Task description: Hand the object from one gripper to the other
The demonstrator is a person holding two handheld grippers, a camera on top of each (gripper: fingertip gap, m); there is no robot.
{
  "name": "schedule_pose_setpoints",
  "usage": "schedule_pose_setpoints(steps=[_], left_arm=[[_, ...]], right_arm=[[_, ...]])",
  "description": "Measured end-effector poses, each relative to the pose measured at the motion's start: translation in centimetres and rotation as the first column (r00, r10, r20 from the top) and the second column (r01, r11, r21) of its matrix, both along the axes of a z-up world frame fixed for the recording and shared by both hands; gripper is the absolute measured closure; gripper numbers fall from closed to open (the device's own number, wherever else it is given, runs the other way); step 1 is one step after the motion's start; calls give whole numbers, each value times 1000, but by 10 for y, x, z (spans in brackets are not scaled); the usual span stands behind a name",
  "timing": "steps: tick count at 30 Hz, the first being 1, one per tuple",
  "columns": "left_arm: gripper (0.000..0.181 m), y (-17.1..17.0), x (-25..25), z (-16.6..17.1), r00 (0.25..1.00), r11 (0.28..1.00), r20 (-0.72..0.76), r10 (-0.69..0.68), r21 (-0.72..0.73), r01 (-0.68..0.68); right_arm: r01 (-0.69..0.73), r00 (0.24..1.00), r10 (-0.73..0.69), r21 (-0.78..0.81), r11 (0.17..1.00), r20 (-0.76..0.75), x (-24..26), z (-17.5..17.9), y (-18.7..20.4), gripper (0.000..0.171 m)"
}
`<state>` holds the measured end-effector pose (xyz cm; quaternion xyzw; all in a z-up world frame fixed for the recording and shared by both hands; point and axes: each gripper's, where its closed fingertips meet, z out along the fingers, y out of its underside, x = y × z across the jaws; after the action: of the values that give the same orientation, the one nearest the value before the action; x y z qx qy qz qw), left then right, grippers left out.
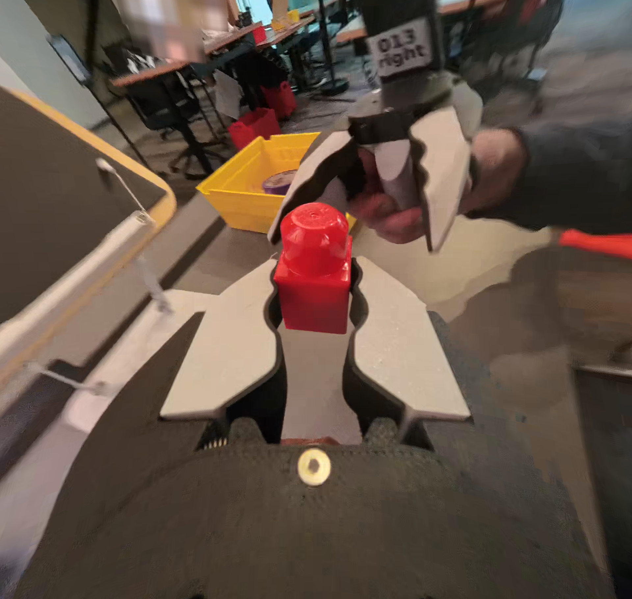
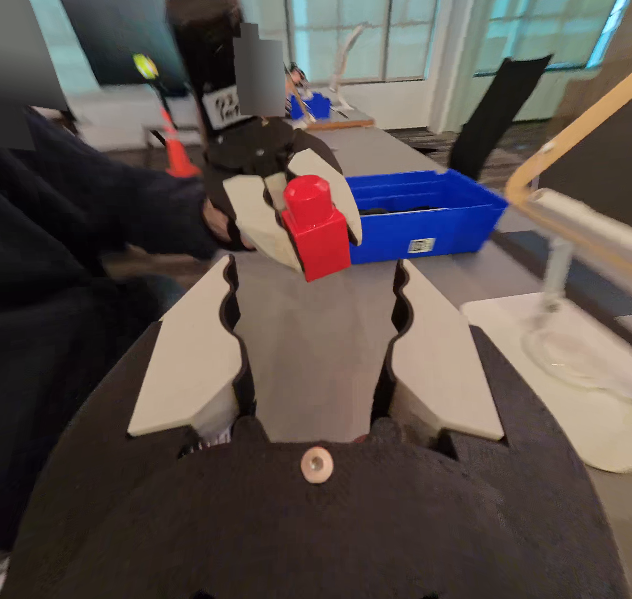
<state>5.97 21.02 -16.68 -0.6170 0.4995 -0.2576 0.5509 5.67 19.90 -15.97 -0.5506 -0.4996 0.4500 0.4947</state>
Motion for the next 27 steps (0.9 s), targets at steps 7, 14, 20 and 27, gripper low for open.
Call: schedule_pose_setpoints(steps=[7, 14, 20, 27], left_arm=[[145, -9, 5, -1, 965, 871, 232, -122, -442, 216], [145, -33, 16, -4, 914, 674, 306, -267, -618, 404], [145, -41, 27, 2, 867, 584, 403, -293, -643, 496], [145, -45, 31, 4, 833, 546, 466, -297, -633, 549]], right_arm=[[75, 954, -229, 586, 807, 193, -4, -3, -1, 74], [-91, 938, -183, 719, 689, 295, -17, -11, -10, 66], [-110, 938, -180, 747, 656, 296, -26, -13, -7, 89], [-78, 947, -182, 738, 670, 265, -26, -8, -9, 100]])
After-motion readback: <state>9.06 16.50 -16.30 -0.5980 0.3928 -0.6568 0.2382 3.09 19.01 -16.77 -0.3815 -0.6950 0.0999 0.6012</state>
